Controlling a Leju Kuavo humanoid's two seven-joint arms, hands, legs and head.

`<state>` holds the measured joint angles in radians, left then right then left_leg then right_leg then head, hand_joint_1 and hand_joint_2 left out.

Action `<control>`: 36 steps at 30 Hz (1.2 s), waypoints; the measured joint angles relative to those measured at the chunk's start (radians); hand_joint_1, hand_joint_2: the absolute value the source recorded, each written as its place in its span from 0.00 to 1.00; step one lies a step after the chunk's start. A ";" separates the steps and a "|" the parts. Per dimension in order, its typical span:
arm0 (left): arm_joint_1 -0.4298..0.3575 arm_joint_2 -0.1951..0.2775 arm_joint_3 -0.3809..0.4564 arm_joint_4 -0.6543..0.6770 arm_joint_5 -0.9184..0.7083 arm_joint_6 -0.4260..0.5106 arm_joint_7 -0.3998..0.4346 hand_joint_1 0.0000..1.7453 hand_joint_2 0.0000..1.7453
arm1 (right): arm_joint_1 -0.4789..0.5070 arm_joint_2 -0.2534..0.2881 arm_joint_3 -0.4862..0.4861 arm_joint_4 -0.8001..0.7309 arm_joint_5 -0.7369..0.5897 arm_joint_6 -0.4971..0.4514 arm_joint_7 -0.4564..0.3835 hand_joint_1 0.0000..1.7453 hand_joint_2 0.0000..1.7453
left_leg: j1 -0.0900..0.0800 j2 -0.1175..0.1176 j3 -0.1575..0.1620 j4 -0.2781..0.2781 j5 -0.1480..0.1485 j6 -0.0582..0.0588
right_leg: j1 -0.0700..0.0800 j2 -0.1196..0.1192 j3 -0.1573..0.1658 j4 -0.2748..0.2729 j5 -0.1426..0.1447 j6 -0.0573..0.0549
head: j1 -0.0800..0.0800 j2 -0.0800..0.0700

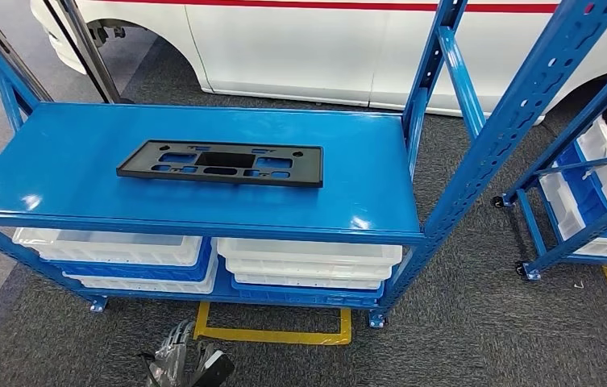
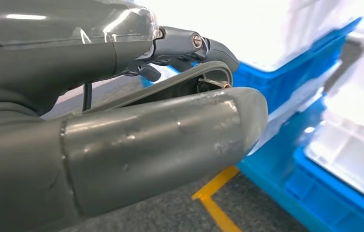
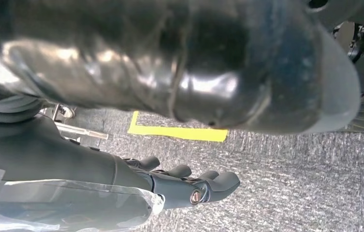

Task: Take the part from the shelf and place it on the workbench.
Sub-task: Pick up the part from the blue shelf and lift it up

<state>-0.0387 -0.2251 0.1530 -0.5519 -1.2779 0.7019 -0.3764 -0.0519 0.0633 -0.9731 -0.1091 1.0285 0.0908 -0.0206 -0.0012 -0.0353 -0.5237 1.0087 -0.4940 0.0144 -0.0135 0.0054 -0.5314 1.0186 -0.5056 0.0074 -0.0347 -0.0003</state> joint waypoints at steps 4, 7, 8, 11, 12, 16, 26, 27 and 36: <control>0.002 -0.024 0.075 -0.017 -0.063 0.000 -0.080 0.00 0.00 | 0.000 0.000 0.000 0.000 -0.002 0.000 0.000 0.00 0.00 | 0.000 0.000 0.000 0.000 0.000 0.000 | 0.000 0.000 0.000 0.000 0.000 0.000 | 0.000 0.000; 0.007 -0.046 0.134 -0.042 -0.103 0.000 -0.149 0.00 0.00 | 0.000 0.001 0.000 0.000 0.000 0.001 0.001 0.00 0.00 | 0.000 0.000 0.000 0.000 0.000 0.000 | 0.000 0.000 0.000 0.000 0.000 0.000 | 0.000 0.000; 0.011 -0.053 0.153 -0.055 -0.115 0.000 -0.178 0.00 0.00 | 0.000 0.001 0.000 0.000 0.002 0.001 0.002 0.00 0.00 | 0.000 0.000 0.000 0.000 0.000 0.000 | 0.000 0.000 0.000 0.000 0.000 0.000 | 0.000 0.000; 0.029 -0.081 0.213 -0.123 -0.138 0.000 -0.268 0.00 0.00 | 0.000 0.002 -0.002 -0.002 -0.006 0.003 0.009 0.00 0.00 | 0.000 0.000 0.000 0.000 0.000 0.000 | 0.000 0.000 0.000 0.000 0.000 0.000 | 0.000 0.000; 0.042 -0.089 0.220 -0.163 -0.142 -0.003 -0.275 0.00 0.00 | 0.000 0.005 -0.006 -0.003 -0.020 0.001 0.012 0.00 0.00 | 0.000 0.000 0.000 0.000 0.000 0.000 | 0.000 0.000 0.000 0.000 0.000 0.000 | 0.000 0.000; 0.125 -0.018 0.060 -0.545 -0.074 -0.243 0.050 0.00 0.00 | 0.011 0.028 -0.052 -0.021 -0.085 -0.015 0.019 0.00 0.00 | 0.004 -0.001 -0.003 0.003 0.000 0.000 | 0.004 -0.001 -0.003 0.000 0.000 0.000 | 0.000 0.000; 0.082 0.387 -0.444 -1.196 0.053 -0.272 0.526 0.00 0.00 | 0.024 0.067 -0.095 -0.050 -0.096 -0.020 0.000 0.00 0.00 | 0.006 -0.002 -0.003 0.003 0.002 -0.004 | 0.006 -0.002 -0.001 0.002 0.000 -0.001 | 0.000 0.000; 0.079 0.403 -0.458 -1.213 0.052 -0.268 0.527 0.00 0.00 | 0.023 0.069 -0.096 -0.050 -0.096 -0.019 0.000 0.00 0.00 | 0.006 -0.002 -0.003 0.003 0.002 -0.004 | 0.006 -0.002 -0.001 0.002 0.000 -0.001 | 0.000 0.000; 0.060 0.479 -0.506 -1.300 0.021 -0.257 0.555 0.00 0.00 | 0.022 0.077 -0.100 -0.050 -0.089 -0.019 0.000 0.00 0.00 | 0.004 -0.002 -0.003 0.003 0.001 -0.003 | 0.004 -0.001 -0.001 0.001 0.000 -0.001 | 0.000 0.000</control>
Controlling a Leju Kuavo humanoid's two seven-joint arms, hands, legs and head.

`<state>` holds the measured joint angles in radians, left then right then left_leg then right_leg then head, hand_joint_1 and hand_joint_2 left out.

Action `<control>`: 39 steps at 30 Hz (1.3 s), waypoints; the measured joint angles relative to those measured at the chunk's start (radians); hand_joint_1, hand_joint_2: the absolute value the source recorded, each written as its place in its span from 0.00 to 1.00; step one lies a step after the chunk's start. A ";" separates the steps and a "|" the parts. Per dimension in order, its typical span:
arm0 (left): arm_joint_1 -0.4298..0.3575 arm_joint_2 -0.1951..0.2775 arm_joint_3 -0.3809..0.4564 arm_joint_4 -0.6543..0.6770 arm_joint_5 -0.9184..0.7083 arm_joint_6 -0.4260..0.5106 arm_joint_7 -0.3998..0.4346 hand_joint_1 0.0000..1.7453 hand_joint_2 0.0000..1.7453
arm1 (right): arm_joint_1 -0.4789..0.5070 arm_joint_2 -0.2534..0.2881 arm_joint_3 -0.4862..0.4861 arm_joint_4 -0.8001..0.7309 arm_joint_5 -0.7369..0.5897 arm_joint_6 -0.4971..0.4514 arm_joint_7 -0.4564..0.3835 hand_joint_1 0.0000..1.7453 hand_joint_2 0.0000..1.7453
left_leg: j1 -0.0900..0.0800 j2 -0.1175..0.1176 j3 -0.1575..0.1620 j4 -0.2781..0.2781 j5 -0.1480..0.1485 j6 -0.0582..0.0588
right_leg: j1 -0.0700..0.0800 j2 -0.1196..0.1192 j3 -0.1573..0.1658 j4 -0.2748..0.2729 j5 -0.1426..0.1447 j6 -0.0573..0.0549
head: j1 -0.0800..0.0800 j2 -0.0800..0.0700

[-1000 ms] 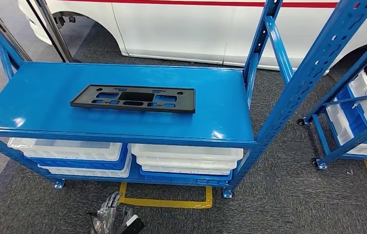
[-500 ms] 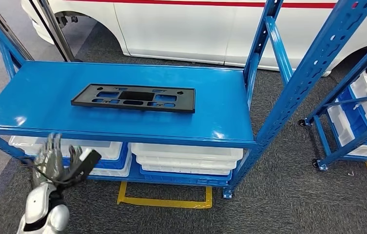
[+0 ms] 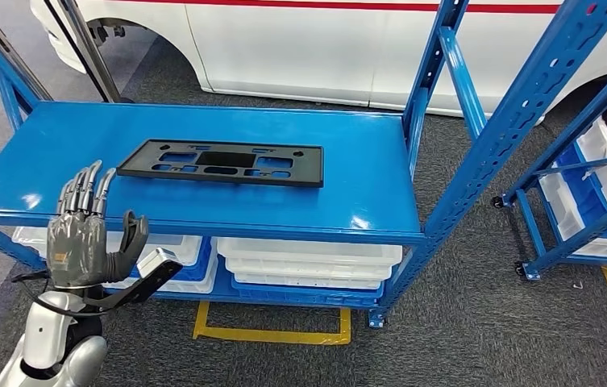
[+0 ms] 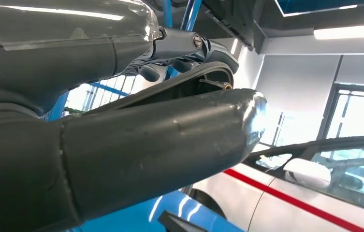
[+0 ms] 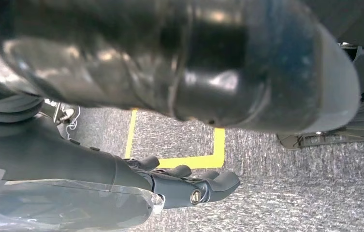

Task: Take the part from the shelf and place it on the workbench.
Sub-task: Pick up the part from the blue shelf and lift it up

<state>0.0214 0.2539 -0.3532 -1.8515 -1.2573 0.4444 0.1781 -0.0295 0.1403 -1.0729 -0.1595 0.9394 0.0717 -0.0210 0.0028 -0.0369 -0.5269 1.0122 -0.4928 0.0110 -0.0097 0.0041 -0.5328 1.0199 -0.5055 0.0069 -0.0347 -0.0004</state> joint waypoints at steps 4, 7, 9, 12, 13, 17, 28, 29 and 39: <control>-0.004 0.009 -0.008 -0.013 -0.001 0.000 0.002 0.00 0.00 | 0.000 0.002 0.000 0.000 0.001 0.000 0.000 0.00 0.00 | 0.000 0.000 0.000 0.000 0.000 0.001 | 0.000 0.000 0.000 0.000 0.000 0.000 | 0.000 0.000; -0.004 0.013 -0.010 -0.019 -0.001 -0.001 0.002 0.00 0.00 | 0.000 0.003 0.000 0.000 0.001 0.000 0.000 0.00 0.00 | -0.001 0.000 0.000 0.000 -0.001 0.001 | -0.001 0.000 0.000 0.000 0.000 0.000 | 0.000 0.000; -0.005 0.015 -0.010 -0.022 -0.002 -0.001 0.002 0.00 0.00 | 0.000 0.003 -0.001 0.000 0.001 0.000 0.000 0.00 0.00 | -0.001 0.000 0.000 0.000 -0.001 0.001 | -0.001 0.000 0.000 0.000 0.000 0.000 | 0.000 0.000; -0.005 0.016 -0.011 -0.023 -0.002 -0.001 0.002 0.00 0.00 | 0.000 0.003 -0.001 0.000 0.001 0.000 0.000 0.00 0.00 | -0.001 0.000 0.000 0.000 -0.001 0.001 | -0.001 0.000 0.000 0.000 0.000 0.000 | 0.000 0.000; -0.005 0.016 -0.012 -0.023 -0.002 -0.001 0.002 0.00 0.00 | 0.000 0.003 -0.001 0.000 0.001 0.000 0.000 0.00 0.00 | -0.001 0.000 0.000 0.000 -0.001 0.001 | -0.001 0.000 0.000 0.000 0.000 0.000 | 0.000 0.000; -0.005 0.016 -0.013 -0.023 -0.002 -0.001 0.002 0.00 0.00 | 0.000 0.003 -0.001 0.000 0.001 0.000 0.000 0.00 0.00 | -0.001 0.000 0.000 0.000 -0.001 0.001 | -0.001 0.000 0.000 0.000 0.000 0.000 | 0.000 0.000; 0.001 0.027 -0.001 -0.005 0.036 -0.064 0.045 0.00 0.00 | 0.000 0.003 -0.001 -0.002 0.000 0.005 0.003 0.00 0.00 | -0.001 0.000 0.000 0.000 -0.001 0.002 | -0.001 0.000 0.000 0.000 0.000 0.000 | 0.000 0.000; 0.004 0.031 0.007 0.006 0.041 -0.068 0.044 0.00 0.00 | 0.000 0.003 -0.001 -0.002 0.001 0.009 0.005 0.00 0.00 | -0.001 0.001 0.000 0.000 -0.001 0.002 | -0.001 0.000 0.000 0.000 0.000 0.000 | 0.000 0.000; -0.029 0.069 0.038 0.182 0.040 -0.036 -0.082 0.00 0.00 | 0.001 -0.006 -0.001 -0.009 0.020 0.031 0.012 0.00 0.00 | -0.001 0.001 0.000 0.000 -0.001 0.002 | -0.001 0.001 0.000 0.000 0.000 0.000 | 0.000 0.000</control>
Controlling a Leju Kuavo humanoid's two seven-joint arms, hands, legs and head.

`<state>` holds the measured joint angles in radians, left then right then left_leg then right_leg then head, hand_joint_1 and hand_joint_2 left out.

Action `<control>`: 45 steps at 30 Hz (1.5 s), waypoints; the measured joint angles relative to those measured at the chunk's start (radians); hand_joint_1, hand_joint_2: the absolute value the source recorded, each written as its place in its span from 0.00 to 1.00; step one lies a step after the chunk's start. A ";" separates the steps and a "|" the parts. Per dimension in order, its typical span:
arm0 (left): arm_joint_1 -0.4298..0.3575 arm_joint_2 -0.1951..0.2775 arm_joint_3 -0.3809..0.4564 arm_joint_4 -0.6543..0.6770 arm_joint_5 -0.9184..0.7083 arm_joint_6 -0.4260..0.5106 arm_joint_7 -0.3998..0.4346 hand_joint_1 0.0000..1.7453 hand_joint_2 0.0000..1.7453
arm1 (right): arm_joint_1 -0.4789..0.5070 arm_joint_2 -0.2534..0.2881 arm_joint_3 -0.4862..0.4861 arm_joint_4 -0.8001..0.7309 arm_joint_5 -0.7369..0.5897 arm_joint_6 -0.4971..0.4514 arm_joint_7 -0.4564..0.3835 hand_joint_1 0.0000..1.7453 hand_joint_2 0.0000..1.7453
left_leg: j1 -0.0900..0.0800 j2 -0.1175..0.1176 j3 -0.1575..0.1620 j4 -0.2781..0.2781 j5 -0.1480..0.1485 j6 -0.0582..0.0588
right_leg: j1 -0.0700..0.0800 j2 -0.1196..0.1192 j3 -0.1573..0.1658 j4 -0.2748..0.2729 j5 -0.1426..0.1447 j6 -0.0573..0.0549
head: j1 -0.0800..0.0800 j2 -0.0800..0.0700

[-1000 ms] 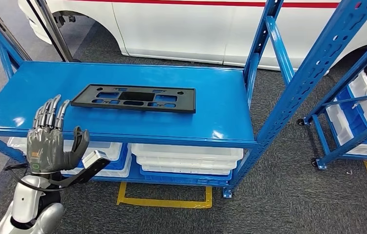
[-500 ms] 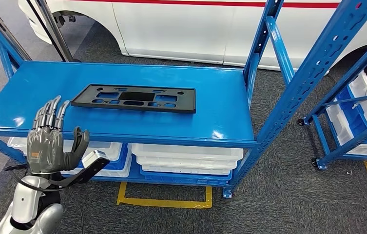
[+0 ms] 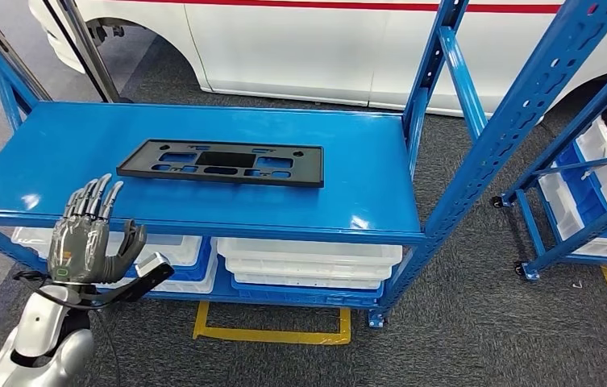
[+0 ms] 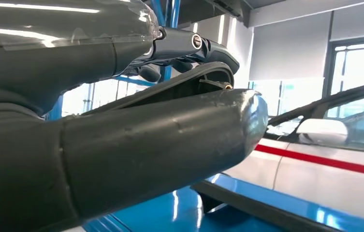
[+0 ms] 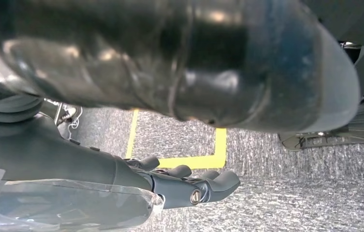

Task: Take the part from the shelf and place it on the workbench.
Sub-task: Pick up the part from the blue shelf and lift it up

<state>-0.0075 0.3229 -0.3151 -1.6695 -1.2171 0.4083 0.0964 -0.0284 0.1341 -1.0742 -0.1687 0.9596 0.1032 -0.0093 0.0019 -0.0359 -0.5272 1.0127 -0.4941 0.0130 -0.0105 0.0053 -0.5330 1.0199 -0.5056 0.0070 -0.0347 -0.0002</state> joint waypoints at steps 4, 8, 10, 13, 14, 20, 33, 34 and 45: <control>-0.012 0.006 -0.001 0.040 -0.008 0.007 -0.010 0.00 0.00 | 0.000 -0.002 0.000 -0.002 0.002 0.001 0.001 0.00 0.00 | 0.000 0.000 0.000 0.000 0.000 0.000 | 0.000 0.000 0.000 0.000 0.000 0.000 | 0.000 0.000; -0.018 0.010 -0.005 0.057 -0.033 0.015 -0.015 0.00 0.00 | 0.000 -0.002 0.000 -0.004 0.003 0.001 0.002 0.00 0.00 | 0.000 0.000 0.000 0.000 0.000 0.000 | 0.000 0.000 0.000 0.000 0.000 0.000 | 0.000 0.000; -0.022 0.012 -0.009 0.062 -0.046 0.016 -0.014 0.00 0.00 | 0.000 -0.002 0.000 -0.005 0.004 0.001 0.002 0.00 0.00 | -0.001 0.000 -0.001 0.000 0.000 0.000 | 0.000 0.000 0.000 0.000 0.000 0.000 | 0.000 0.000; -0.024 0.015 -0.016 0.069 -0.056 0.016 -0.010 0.00 0.00 | 0.000 -0.003 0.000 -0.007 0.004 -0.001 0.002 0.00 0.00 | -0.001 0.000 -0.001 0.000 0.000 0.000 | 0.000 0.000 0.000 0.000 0.000 0.000 | 0.000 0.000; -0.024 0.016 -0.017 0.071 -0.058 0.017 -0.009 0.00 0.00 | 0.000 -0.003 0.000 -0.007 0.005 -0.001 0.002 0.00 0.00 | -0.001 0.000 -0.001 0.000 0.000 0.000 | 0.000 0.000 0.000 0.000 0.000 0.000 | 0.000 0.000; -0.024 0.016 -0.023 0.082 -0.060 0.018 -0.008 0.00 0.00 | 0.000 -0.005 0.000 -0.007 0.006 -0.001 0.002 0.00 0.00 | -0.001 0.000 -0.001 0.000 0.000 0.000 | 0.000 0.000 0.000 0.000 0.000 0.000 | 0.000 0.000; -0.023 0.018 -0.026 0.088 -0.061 0.022 -0.008 0.00 0.00 | 0.000 -0.005 0.000 -0.007 0.006 -0.006 0.005 0.00 0.00 | -0.008 0.001 -0.002 0.002 -0.001 0.013 | -0.009 0.000 0.002 -0.011 0.005 0.012 | 0.000 0.000; -0.022 0.018 -0.026 0.088 -0.061 0.023 -0.008 0.00 0.00 | 0.000 -0.005 0.000 -0.007 0.006 -0.007 0.006 0.00 0.00 | -0.005 0.003 0.003 -0.008 0.004 0.019 | -0.008 -0.001 0.004 -0.009 0.003 0.015 | 0.000 0.000; -0.015 0.014 -0.027 0.089 -0.061 0.026 -0.007 0.00 0.00 | 0.004 -0.006 0.000 -0.011 0.007 -0.009 0.009 0.00 0.00 | 0.004 0.002 0.039 -0.019 -0.019 0.014 | -0.007 0.003 -0.083 0.064 0.047 0.012 | 0.001 0.000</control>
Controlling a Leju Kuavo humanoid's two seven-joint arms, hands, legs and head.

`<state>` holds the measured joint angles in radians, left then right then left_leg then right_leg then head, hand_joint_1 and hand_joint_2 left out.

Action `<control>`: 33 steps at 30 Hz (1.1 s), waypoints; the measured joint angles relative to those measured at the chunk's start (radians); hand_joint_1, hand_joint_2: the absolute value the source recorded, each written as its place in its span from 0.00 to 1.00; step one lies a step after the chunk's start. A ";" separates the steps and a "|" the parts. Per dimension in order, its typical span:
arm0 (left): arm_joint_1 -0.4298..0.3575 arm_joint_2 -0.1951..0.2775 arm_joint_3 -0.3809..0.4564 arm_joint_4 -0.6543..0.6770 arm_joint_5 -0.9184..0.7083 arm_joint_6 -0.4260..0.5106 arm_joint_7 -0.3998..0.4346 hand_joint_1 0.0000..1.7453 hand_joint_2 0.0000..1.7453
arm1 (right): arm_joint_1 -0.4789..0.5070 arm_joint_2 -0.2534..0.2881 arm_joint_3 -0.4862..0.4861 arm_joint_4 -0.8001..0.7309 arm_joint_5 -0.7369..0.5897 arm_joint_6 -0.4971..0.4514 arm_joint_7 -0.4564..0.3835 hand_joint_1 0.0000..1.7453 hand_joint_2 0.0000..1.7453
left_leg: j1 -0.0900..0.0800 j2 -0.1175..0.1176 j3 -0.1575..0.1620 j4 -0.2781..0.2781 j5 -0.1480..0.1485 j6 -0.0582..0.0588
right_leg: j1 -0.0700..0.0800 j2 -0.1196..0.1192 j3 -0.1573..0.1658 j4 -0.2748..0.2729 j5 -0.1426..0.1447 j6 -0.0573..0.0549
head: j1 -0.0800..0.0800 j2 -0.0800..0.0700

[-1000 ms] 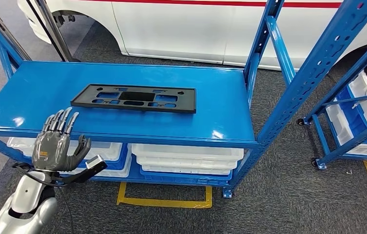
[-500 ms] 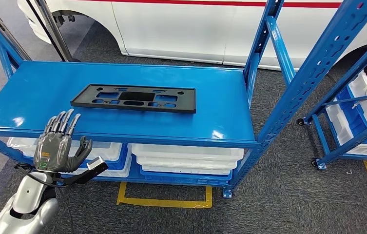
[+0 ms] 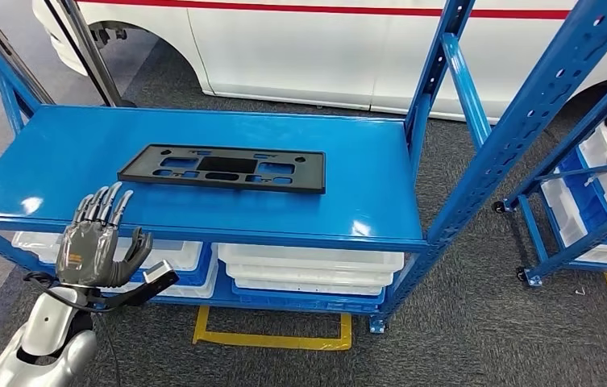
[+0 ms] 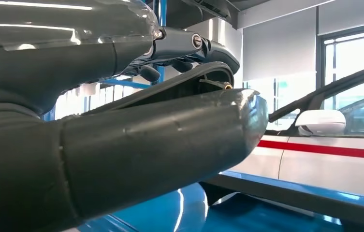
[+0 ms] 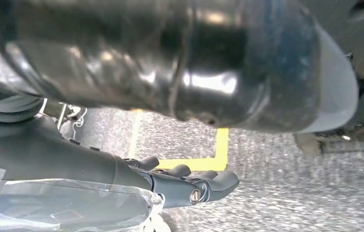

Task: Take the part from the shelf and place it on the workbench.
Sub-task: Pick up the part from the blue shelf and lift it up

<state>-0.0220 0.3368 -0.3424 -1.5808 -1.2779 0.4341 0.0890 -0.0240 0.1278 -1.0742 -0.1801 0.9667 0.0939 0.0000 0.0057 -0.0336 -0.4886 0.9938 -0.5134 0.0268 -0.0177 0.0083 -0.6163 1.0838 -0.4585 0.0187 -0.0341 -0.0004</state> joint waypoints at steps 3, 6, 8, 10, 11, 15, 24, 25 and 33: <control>-0.002 -0.001 0.000 0.000 0.000 0.001 0.000 0.00 0.00 | -0.001 0.000 0.000 -0.001 0.000 0.000 0.000 0.00 0.00 | 0.000 -0.001 -0.005 0.007 -0.013 -0.019 | 0.006 0.004 0.018 -0.042 -0.008 -0.014 | -0.001 0.000; -0.002 -0.001 0.001 0.000 -0.001 0.002 0.000 0.00 0.00 | 0.000 0.000 0.000 -0.002 0.000 0.000 0.000 0.00 0.00 | 0.005 0.010 -0.014 0.041 -0.036 -0.036 | 0.002 -0.002 0.036 -0.057 -0.013 -0.030 | -0.001 0.000; -0.004 -0.001 0.001 0.000 -0.001 0.002 0.000 0.00 0.00 | 0.002 -0.001 0.000 -0.003 0.000 -0.001 0.000 0.00 0.00 | 0.008 0.020 -0.074 0.153 -0.080 -0.047 | 0.000 -0.007 0.051 -0.064 -0.020 -0.038 | -0.002 0.000; -0.003 -0.001 0.001 0.000 -0.001 0.002 0.001 0.00 0.00 | 0.002 -0.001 0.000 -0.004 0.001 -0.001 0.000 0.00 0.00 | 0.013 0.023 -0.156 0.276 -0.109 -0.054 | 0.000 -0.010 0.063 -0.064 -0.031 -0.040 | -0.002 0.000; -0.002 -0.001 0.001 0.001 -0.001 0.002 0.000 0.00 0.00 | 0.002 -0.001 0.000 -0.004 0.002 0.000 0.000 0.00 0.00 | 0.015 0.025 -0.180 0.298 -0.096 -0.056 | -0.001 -0.010 0.070 -0.064 -0.038 -0.039 | -0.002 0.000; -0.001 -0.001 0.001 0.001 0.000 0.000 0.000 0.00 0.00 | 0.003 -0.001 0.000 -0.004 0.007 0.001 0.000 0.00 0.00 | 0.017 0.035 -0.124 0.107 0.056 -0.058 | -0.007 -0.010 0.114 -0.063 -0.072 -0.019 | -0.003 0.000; -0.005 -0.003 -0.002 0.003 0.000 -0.001 -0.001 0.00 0.00 | 0.000 -0.001 0.000 -0.005 0.008 0.001 0.000 0.00 0.00 | 0.005 0.029 -0.066 0.031 0.031 0.010 | -0.001 -0.012 0.008 0.141 -0.160 0.007 | -0.003 0.000; -0.004 -0.004 -0.002 0.003 0.000 -0.001 -0.001 0.00 0.00 | 0.001 -0.001 0.000 -0.005 0.008 0.001 0.000 0.00 0.00 | 0.001 0.028 -0.061 0.031 0.026 0.014 | 0.001 -0.012 -0.035 0.197 -0.173 0.006 | -0.003 0.000; -0.003 -0.007 -0.004 0.005 0.001 -0.002 -0.001 0.00 0.00 | 0.006 -0.009 0.000 -0.009 0.009 -0.002 0.001 0.00 0.00 | -0.020 0.020 0.003 0.025 -0.024 0.013 | 0.053 -0.007 -0.024 -0.027 0.020 -0.084 | -0.005 0.000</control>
<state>-0.0255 0.3296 -0.3467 -1.5757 -1.2768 0.4316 0.0878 -0.0183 0.1188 -1.0742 -0.1886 0.9752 0.0918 0.0010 -0.0139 -0.0138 -0.4855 1.0190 -0.5376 0.0401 0.0351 0.0010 -0.6403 1.0565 -0.4381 -0.0654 -0.0390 -0.0003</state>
